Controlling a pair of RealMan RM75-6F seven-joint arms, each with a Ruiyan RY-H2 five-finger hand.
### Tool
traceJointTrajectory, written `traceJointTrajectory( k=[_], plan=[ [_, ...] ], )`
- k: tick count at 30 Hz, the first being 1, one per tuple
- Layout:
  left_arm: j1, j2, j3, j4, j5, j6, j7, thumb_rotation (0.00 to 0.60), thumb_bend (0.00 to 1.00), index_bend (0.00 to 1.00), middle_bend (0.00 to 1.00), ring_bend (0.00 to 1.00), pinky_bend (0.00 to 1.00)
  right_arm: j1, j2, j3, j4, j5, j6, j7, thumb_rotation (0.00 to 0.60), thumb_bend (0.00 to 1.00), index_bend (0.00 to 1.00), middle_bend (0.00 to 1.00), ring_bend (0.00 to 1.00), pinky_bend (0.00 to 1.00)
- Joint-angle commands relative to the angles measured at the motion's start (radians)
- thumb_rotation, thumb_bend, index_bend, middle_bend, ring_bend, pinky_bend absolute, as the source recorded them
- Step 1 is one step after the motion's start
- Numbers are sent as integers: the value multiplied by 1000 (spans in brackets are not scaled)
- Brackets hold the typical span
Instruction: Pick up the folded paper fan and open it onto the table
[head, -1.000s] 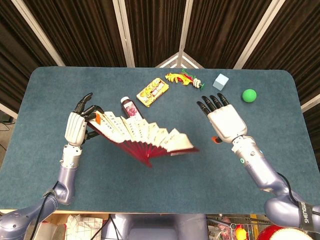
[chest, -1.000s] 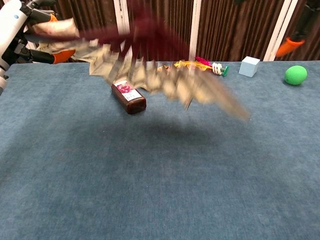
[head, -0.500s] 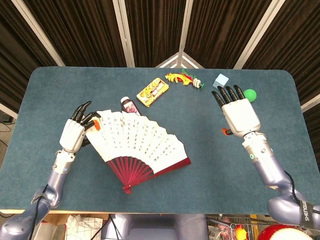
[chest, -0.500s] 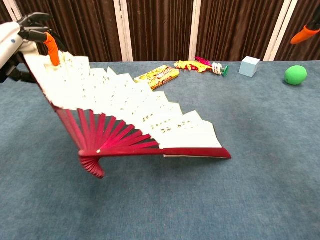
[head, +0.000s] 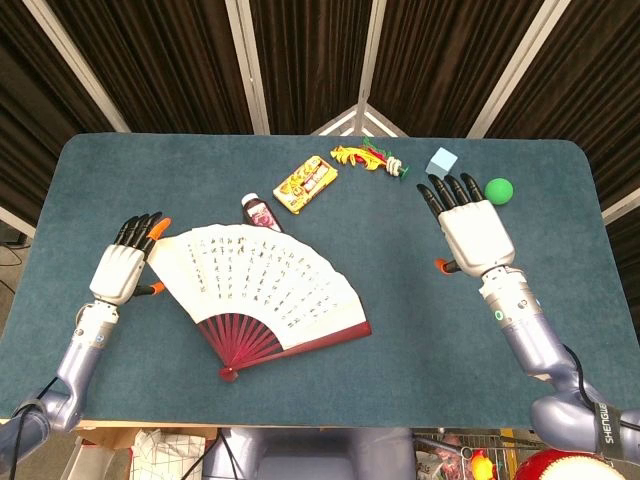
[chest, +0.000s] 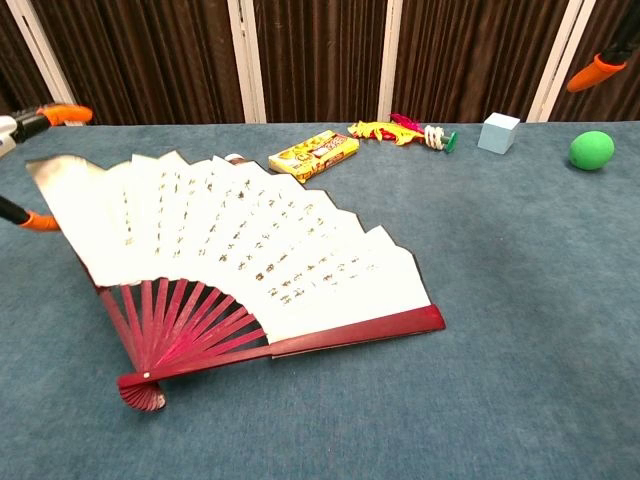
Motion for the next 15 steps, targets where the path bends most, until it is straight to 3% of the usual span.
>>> traceJointTrajectory(
  k=[1, 7, 11, 15],
  plan=[
    [12, 102, -28, -186, -109, -133, 183, 600, 24, 0, 0, 0, 0, 4, -9, -1, 1, 8, 3, -9, 600, 151, 0, 53, 41, 11],
    [16, 185, -60, -378, -261, -244, 397, 600, 27, 0, 0, 0, 0, 3, -31, -5, 14, 12, 14, -14, 600, 150, 0, 53, 41, 11],
    [36, 315, -58, -618, -543, -314, 723, 600, 38, 0, 0, 0, 0, -5, -42, -1, 24, 3, 14, 16, 600, 150, 0, 53, 42, 11],
    [12, 396, -28, -787, -774, -236, 1030, 600, 41, 0, 0, 0, 0, -19, -51, -6, 41, -15, 12, 46, 600, 150, 0, 53, 42, 11]
  ],
)
